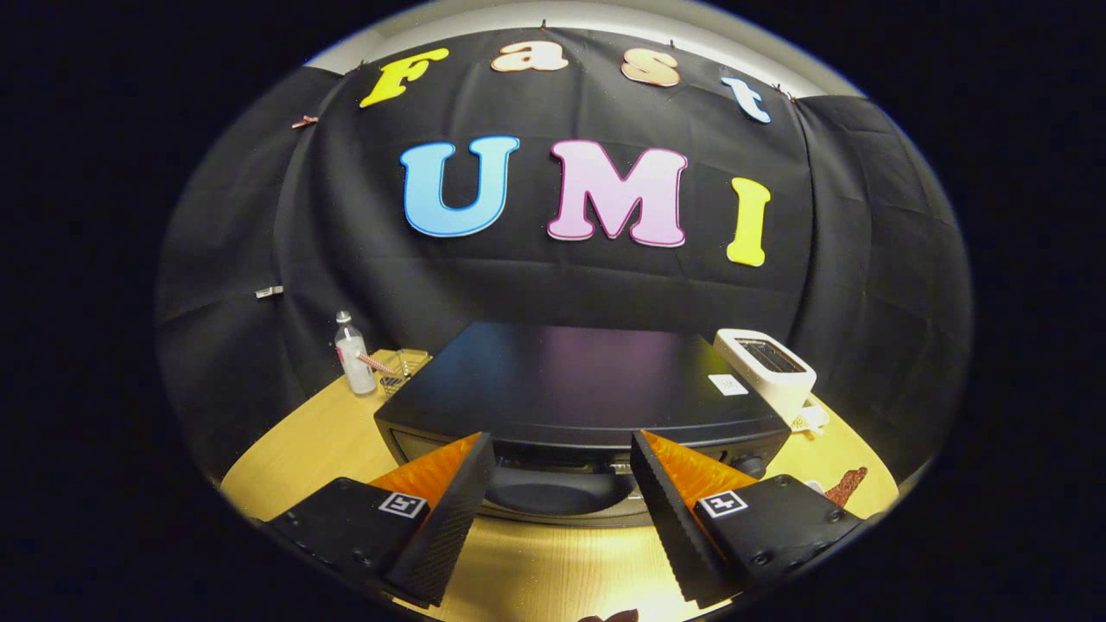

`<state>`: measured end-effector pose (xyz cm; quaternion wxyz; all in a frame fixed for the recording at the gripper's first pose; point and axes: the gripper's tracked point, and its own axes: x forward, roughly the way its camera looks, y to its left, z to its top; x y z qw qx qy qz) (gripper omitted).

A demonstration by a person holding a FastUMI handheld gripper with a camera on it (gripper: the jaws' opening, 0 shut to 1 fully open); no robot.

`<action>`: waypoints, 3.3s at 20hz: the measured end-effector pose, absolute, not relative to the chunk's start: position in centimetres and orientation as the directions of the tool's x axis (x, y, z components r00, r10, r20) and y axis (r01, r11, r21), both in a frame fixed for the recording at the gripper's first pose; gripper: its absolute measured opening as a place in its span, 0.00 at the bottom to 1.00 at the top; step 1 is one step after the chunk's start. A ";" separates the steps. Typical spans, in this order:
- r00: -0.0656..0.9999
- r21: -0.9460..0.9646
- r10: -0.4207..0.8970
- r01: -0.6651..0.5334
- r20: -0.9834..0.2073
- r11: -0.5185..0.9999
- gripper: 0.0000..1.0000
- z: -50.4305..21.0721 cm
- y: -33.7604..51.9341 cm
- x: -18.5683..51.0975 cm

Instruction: Open the toaster oven, put the food inside, and close the toaster oven door.

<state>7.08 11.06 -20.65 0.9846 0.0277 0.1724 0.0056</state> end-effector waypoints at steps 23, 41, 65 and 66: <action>0.916 0.085 -0.014 0.052 -0.401 0.995 0.99 -23.6 12.3 1.1; 0.713 0.114 0.012 0.095 -0.701 0.989 0.98 -33.0 11.9 -5.8; 0.850 0.160 0.252 -0.200 -0.462 0.967 0.98 -20.2 7.6 -4.7; 0.854 0.177 0.256 -0.195 -0.453 0.965 0.98 -19.7 6.8 -4.6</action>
